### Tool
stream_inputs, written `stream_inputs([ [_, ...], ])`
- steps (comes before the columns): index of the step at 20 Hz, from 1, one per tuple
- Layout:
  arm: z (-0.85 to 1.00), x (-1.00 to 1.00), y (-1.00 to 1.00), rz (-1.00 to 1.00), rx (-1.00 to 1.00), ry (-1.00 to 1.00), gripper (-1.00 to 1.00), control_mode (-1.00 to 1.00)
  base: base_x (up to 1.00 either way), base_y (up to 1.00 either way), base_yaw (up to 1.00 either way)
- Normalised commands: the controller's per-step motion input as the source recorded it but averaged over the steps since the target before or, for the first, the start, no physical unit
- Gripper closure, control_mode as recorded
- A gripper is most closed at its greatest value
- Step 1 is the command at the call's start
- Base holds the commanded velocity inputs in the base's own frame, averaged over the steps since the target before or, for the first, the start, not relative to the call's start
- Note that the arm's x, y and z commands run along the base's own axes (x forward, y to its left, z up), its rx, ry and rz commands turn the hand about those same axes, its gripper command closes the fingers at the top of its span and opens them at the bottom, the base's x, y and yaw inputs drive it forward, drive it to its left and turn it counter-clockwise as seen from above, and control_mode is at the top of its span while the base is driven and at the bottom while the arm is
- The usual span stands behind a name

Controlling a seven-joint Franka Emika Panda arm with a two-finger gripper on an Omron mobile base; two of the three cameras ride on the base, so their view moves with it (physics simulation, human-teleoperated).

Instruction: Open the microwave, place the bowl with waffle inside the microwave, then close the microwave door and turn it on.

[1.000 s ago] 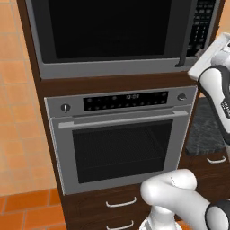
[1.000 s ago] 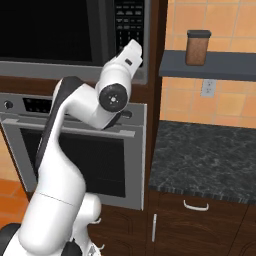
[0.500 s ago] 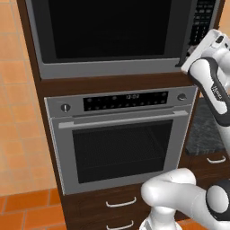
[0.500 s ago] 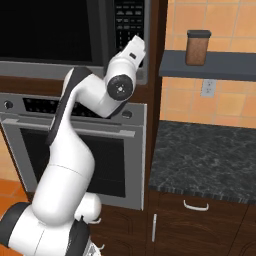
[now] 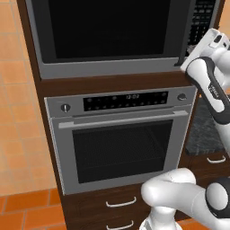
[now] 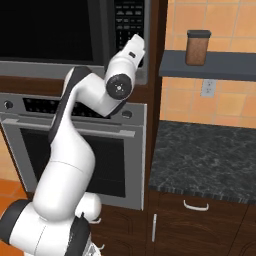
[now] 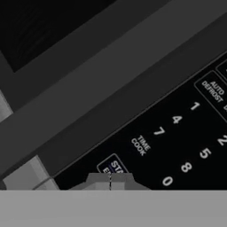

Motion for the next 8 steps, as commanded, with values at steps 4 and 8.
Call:
stream_inputs([
  [4,0.00,0.24,0.00,-0.08,-0.01,0.00,1.00,-1.00,0.00,0.00,0.00],
  [8,0.00,0.12,0.00,-0.05,0.00,0.00,1.00,-1.00,0.00,0.00,0.00],
])
